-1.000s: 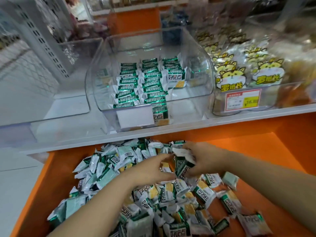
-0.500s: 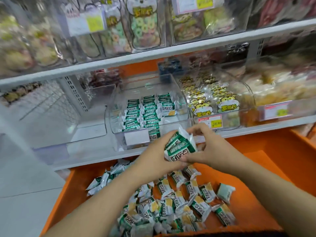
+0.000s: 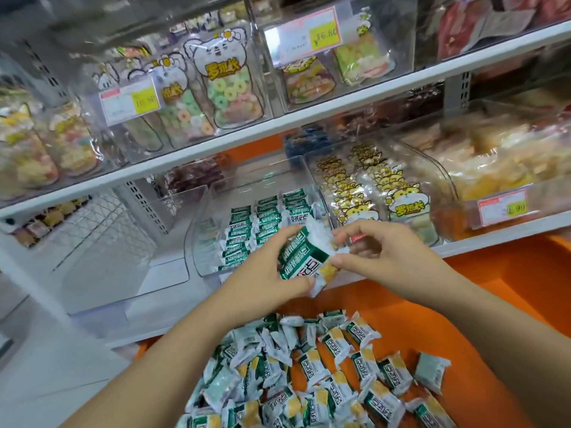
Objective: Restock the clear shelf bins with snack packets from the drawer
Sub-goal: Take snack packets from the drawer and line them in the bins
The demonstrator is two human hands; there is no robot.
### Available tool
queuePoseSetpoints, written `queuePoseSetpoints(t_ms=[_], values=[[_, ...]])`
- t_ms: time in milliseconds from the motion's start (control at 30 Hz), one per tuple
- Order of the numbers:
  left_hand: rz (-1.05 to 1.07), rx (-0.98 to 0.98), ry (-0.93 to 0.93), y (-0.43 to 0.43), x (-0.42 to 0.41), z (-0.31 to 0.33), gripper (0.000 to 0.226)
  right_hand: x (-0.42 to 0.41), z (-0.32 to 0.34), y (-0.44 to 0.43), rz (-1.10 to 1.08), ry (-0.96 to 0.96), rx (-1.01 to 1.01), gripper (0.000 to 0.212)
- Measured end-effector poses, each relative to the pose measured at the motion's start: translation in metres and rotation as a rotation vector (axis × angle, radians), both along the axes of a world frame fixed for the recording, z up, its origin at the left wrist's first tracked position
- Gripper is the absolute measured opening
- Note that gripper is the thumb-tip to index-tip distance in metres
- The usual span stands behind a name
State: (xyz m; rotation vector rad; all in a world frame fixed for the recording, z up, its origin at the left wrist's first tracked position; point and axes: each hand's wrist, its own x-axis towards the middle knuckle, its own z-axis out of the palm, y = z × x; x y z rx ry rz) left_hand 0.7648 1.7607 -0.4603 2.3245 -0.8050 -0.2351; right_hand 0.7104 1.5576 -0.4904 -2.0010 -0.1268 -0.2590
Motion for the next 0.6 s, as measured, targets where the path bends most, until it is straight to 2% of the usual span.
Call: queuePoseSetpoints(t_ms=[133, 267, 333, 500, 600], values=[[0.181, -0.125, -0.100, -0.001, 0.041, 0.011, 0.070, 0.023, -0.001, -0.014, -0.176, -0.072, -0.463, 0.042], [0.316, -0.144, -0.113, -0.014, 0.085, 0.007, 0.071, 0.036, -0.018, -0.019, -0.196, 0.011, -0.701, 0.042], [0.345, -0.140, -0.098, -0.022, 0.104, -0.001, 0.073, 0.040, -0.021, -0.019, -0.207, 0.003, -0.719, 0.040], [0.440, -0.284, 0.057, -0.042, 0.138, -0.024, 0.079, 0.043, -0.022, -0.021, -0.222, -0.024, -0.684, 0.039], [0.355, -0.181, 0.125, -0.051, 0.148, -0.033, 0.078, 0.044, -0.026, -0.023, -0.210, -0.049, -0.676, 0.040]])
